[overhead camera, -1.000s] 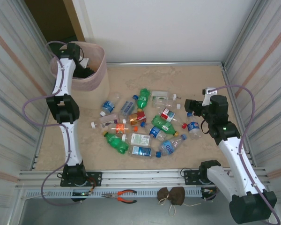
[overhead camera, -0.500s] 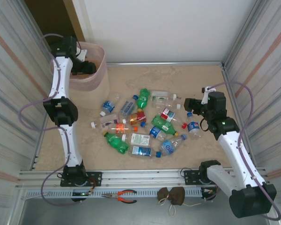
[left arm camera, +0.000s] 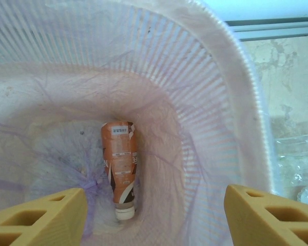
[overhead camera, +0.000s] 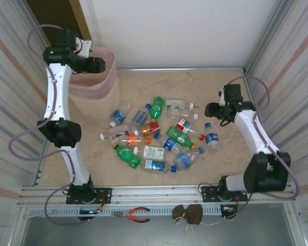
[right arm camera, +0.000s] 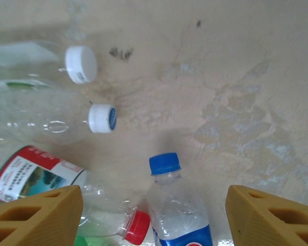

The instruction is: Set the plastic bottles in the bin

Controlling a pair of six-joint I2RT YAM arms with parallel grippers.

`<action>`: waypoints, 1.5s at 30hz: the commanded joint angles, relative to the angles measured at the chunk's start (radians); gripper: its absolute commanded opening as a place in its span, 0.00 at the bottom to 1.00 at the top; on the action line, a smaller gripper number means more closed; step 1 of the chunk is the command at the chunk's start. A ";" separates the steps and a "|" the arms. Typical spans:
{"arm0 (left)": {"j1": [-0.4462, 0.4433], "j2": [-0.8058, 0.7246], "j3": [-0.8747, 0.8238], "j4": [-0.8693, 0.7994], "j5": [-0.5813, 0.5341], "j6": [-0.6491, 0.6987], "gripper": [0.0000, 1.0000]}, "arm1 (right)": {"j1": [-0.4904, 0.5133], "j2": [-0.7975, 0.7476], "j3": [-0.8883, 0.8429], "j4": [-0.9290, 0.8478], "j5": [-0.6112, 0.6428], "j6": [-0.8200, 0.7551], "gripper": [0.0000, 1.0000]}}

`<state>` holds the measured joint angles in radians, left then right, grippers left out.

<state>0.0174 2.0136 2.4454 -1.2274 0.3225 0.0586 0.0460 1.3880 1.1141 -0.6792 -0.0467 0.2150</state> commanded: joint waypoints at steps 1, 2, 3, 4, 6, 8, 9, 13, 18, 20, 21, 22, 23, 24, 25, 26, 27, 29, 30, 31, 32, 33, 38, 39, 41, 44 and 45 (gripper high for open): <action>-0.014 -0.081 -0.063 0.045 0.036 -0.022 0.71 | -0.002 0.117 0.074 -0.114 -0.010 -0.051 0.67; -0.017 -0.096 -0.085 0.058 0.038 -0.026 0.71 | -0.002 0.157 0.093 -0.127 -0.011 -0.058 0.66; -0.020 -0.117 -0.108 0.072 0.041 -0.028 0.71 | 0.000 0.187 0.108 -0.136 -0.013 -0.066 0.65; -0.023 -0.136 -0.132 0.086 0.043 -0.031 0.71 | 0.001 0.234 0.127 -0.145 -0.015 -0.076 0.64; -0.029 -0.174 -0.182 0.113 0.052 -0.029 0.70 | 0.007 0.298 0.156 -0.161 -0.008 -0.091 0.60; -0.031 -0.219 -0.246 0.150 0.059 -0.033 0.71 | 0.015 0.350 0.184 -0.177 0.006 -0.104 0.58; -0.030 -0.247 -0.280 0.175 0.062 -0.037 0.70 | 0.024 0.377 0.197 -0.183 0.020 -0.110 0.56; -0.031 -0.351 -0.435 0.284 0.094 -0.066 0.71 | 0.049 0.467 0.237 -0.197 0.062 -0.124 0.56; -0.031 -0.466 -0.628 0.447 0.236 -0.079 0.71 | 0.063 0.545 0.284 -0.210 0.090 -0.135 0.54; -0.032 -0.497 -0.677 0.480 0.254 -0.090 0.71 | 0.068 0.571 0.295 -0.219 0.107 -0.145 0.53; -0.031 -0.511 -0.694 0.491 0.259 -0.097 0.71 | 0.069 0.585 0.300 -0.226 0.113 -0.147 0.51; -0.032 -0.524 -0.710 0.502 0.265 -0.105 0.71 | 0.071 0.595 0.304 -0.229 0.116 -0.150 0.50; -0.032 -0.535 -0.720 0.510 0.273 -0.112 0.71 | 0.071 0.603 0.307 -0.235 0.118 -0.152 0.49; -0.032 -0.547 -0.735 0.519 0.284 -0.118 0.71 | 0.073 0.610 0.308 -0.239 0.121 -0.154 0.48; -0.032 -0.558 -0.751 0.531 0.296 -0.125 0.71 | 0.072 0.616 0.311 -0.243 0.123 -0.157 0.46; -0.032 -0.570 -0.765 0.543 0.303 -0.131 0.71 | 0.074 0.620 0.312 -0.246 0.125 -0.158 0.45; -0.032 -0.581 -0.781 0.555 0.310 -0.140 0.71 | 0.076 0.621 0.311 -0.247 0.127 -0.159 0.44; -0.032 -0.601 -0.808 0.579 0.323 -0.153 0.71 | 0.077 0.622 0.309 -0.247 0.128 -0.161 0.42; -0.032 -0.613 -0.821 0.588 0.328 -0.159 0.71 | 0.079 0.623 0.309 -0.250 0.131 -0.163 0.40; -0.031 -0.619 -0.833 0.597 0.332 -0.163 0.71 | 0.080 0.623 0.308 -0.250 0.137 -0.164 0.39; -0.032 -0.627 -0.842 0.605 0.335 -0.167 0.71 | 0.081 0.621 0.306 -0.248 0.143 -0.164 0.37; -0.032 -0.633 -0.850 0.609 0.336 -0.169 0.71 | 0.081 0.620 0.304 -0.250 0.146 -0.167 0.34; -0.032 -0.653 -0.884 0.639 0.354 -0.193 0.71 | 0.083 0.601 0.295 -0.250 0.163 -0.164 0.28; -0.032 -0.658 -0.893 0.653 0.369 -0.203 0.71 | 0.083 0.593 0.293 -0.249 0.170 -0.164 0.27; -0.032 -0.671 -0.921 0.697 0.393 -0.230 0.71 | 0.083 0.565 0.288 -0.245 0.196 -0.159 0.26; -0.034 -0.696 -0.973 0.780 0.420 -0.265 0.71 | 0.081 0.497 0.276 -0.229 0.214 -0.147 0.25; -0.035 -0.704 -0.990 0.805 0.427 -0.273 0.71 | 0.081 0.468 0.272 -0.224 0.215 -0.141 0.25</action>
<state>-0.0135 1.3552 1.4899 -0.5308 0.6914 -0.1650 0.1242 1.9594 1.3926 -0.8921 0.1318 0.0662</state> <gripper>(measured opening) 0.712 0.302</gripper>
